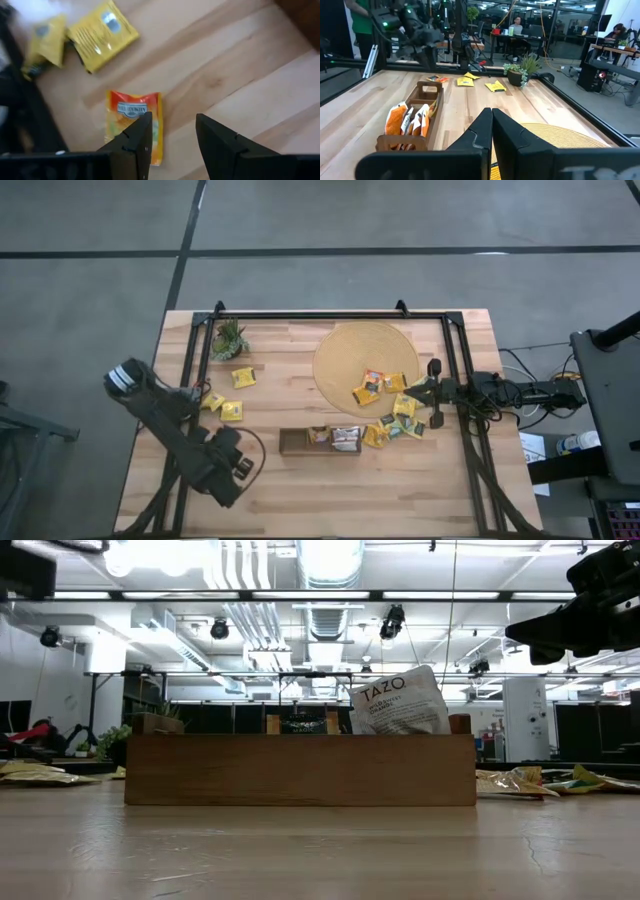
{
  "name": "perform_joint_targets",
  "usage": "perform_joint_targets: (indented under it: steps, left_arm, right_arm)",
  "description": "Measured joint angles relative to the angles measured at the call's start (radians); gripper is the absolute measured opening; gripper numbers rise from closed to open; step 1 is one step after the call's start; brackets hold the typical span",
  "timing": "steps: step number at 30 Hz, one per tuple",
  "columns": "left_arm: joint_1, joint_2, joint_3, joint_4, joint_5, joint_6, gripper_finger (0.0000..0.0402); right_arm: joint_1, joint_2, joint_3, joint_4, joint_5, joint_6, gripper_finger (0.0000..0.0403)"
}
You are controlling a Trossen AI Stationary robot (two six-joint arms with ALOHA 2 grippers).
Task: Pick & Place Tea
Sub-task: Put the orange tea bag into the middle section of the wooden organizer
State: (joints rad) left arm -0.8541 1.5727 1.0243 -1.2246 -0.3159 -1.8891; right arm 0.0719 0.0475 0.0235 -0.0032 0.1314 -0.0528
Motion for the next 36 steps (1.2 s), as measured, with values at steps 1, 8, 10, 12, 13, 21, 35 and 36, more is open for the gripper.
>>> perform_joint_targets:
  steps: [1,8,10,12,13,21,35,36]
  left_arm:
    - [0.001,-0.013,-0.028,0.033,0.013,-0.010,0.0144]
    - [0.001,-0.042,-0.130,0.116,0.071,-0.061,0.0144]
    - [0.004,-0.042,-0.140,0.119,0.070,-0.067,0.0144]
    - [0.006,-0.042,-0.150,0.118,0.071,-0.073,0.0144]
    - [0.007,-0.042,-0.153,0.120,0.070,-0.074,0.0144]
    - [0.027,-0.028,-0.195,0.138,0.069,-0.075,0.0145]
    - [0.087,-0.016,-0.323,0.346,0.137,0.086,0.0111]
    - [0.088,-0.016,-0.319,0.346,0.146,0.103,0.0095]
  right_arm:
    - [0.000,0.000,0.000,0.000,0.000,0.000,0.0009]
    - [0.000,0.000,0.000,0.000,0.000,0.000,0.0009]
    - [0.000,0.000,0.000,0.000,0.000,0.000,0.0009]
    - [0.000,0.000,0.000,0.000,0.000,0.000,0.0009]
    - [0.000,0.000,0.000,0.000,0.000,0.000,0.0009]
    - [0.000,0.000,0.000,0.000,0.000,0.000,0.0009]
    - [0.000,0.000,0.000,0.001,0.000,0.000,0.0009]
    - [0.000,0.000,0.000,0.000,0.000,0.000,0.0009]
